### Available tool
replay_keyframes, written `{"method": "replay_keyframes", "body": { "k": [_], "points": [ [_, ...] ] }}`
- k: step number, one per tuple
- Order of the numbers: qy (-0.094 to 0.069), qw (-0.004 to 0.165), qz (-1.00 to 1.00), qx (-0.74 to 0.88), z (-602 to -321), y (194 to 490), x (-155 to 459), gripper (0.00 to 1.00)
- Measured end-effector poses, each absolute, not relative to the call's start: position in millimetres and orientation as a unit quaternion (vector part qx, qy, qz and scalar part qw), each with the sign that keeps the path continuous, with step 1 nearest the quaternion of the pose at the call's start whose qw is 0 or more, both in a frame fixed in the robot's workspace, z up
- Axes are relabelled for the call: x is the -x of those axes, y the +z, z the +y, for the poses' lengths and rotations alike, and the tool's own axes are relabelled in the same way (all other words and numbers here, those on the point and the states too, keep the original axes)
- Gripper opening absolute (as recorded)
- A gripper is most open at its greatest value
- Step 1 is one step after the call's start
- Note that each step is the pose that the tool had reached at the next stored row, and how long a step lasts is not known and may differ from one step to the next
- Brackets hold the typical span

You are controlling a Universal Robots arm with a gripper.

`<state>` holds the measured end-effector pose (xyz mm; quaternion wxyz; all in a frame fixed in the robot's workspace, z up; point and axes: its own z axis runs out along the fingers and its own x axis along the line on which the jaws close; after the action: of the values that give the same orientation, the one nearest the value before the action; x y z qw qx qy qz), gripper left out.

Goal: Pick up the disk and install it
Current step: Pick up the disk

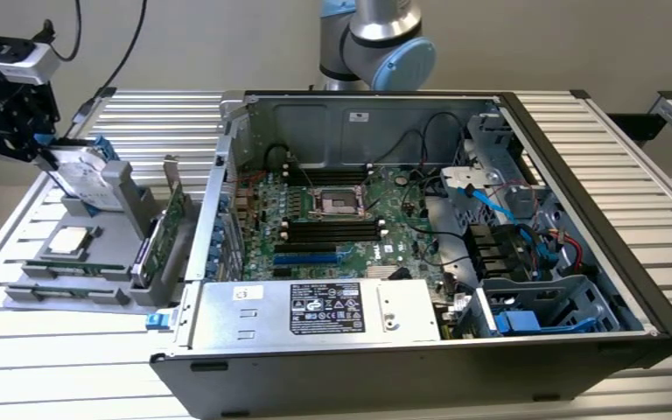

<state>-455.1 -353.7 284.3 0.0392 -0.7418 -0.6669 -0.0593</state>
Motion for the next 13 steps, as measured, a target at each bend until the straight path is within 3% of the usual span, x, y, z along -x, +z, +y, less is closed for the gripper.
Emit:
{"method": "replay_keyframes", "body": {
  "k": [13],
  "points": [
    [-0.060,0.040,-0.667,0.742,-356.2,284.3,455.2,0.33]
  ]
}}
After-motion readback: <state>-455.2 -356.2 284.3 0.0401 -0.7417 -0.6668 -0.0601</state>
